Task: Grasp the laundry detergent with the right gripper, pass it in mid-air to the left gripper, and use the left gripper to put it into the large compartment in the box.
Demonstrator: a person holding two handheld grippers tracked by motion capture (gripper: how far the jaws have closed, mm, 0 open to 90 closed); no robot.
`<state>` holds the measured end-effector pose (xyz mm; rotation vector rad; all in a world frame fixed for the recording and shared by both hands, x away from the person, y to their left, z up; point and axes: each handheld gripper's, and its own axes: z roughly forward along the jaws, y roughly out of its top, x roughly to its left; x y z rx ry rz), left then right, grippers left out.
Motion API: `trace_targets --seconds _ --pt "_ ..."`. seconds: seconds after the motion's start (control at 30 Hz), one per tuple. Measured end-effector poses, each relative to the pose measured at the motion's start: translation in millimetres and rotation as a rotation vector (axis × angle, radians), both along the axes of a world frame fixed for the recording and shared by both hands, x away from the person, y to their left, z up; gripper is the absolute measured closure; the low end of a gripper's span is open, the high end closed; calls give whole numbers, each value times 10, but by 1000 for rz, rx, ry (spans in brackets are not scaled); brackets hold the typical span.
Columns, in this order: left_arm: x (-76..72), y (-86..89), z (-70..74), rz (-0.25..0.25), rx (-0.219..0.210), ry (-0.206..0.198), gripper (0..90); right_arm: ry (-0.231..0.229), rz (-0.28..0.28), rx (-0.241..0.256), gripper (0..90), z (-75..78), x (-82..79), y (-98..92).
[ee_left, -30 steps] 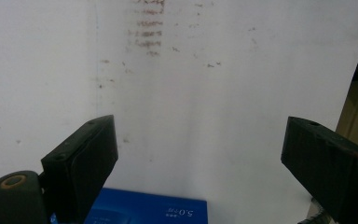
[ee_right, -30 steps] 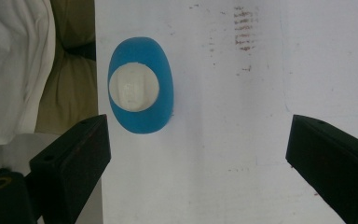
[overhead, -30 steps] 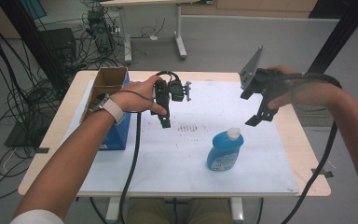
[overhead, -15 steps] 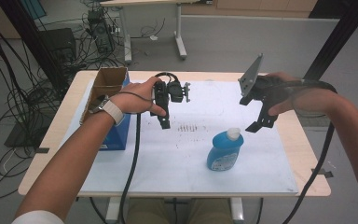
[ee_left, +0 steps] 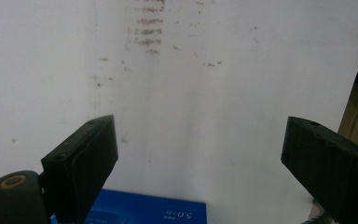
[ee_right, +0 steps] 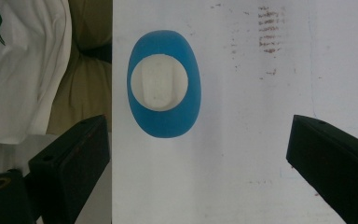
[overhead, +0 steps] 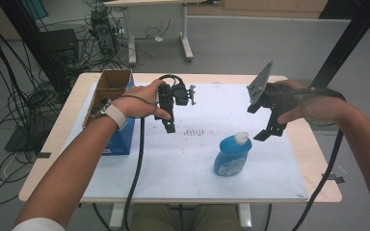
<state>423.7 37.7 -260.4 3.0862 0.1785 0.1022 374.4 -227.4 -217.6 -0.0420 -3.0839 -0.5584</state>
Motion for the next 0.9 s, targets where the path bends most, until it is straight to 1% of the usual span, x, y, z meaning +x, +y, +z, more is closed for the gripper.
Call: trace_targets --seconds 0.23,0.43,0.57,0.87,0.9 --pt "2 -4 -7 1 -3 0 111 5 10 9 62 -57 -24 -13" --pt "2 -13 -10 -2 -6 3 111 27 7 40 62 -108 -50 -58" --pt "3 -20 -11 -4 -2 5 111 27 4 50 61 -150 -58 -86" --pt "5 -25 -32 0 -9 2 111 35 5 77 61 -253 -77 -117" --pt "6 -28 -30 -2 -4 7 111 33 4 78 61 -263 -81 -122"
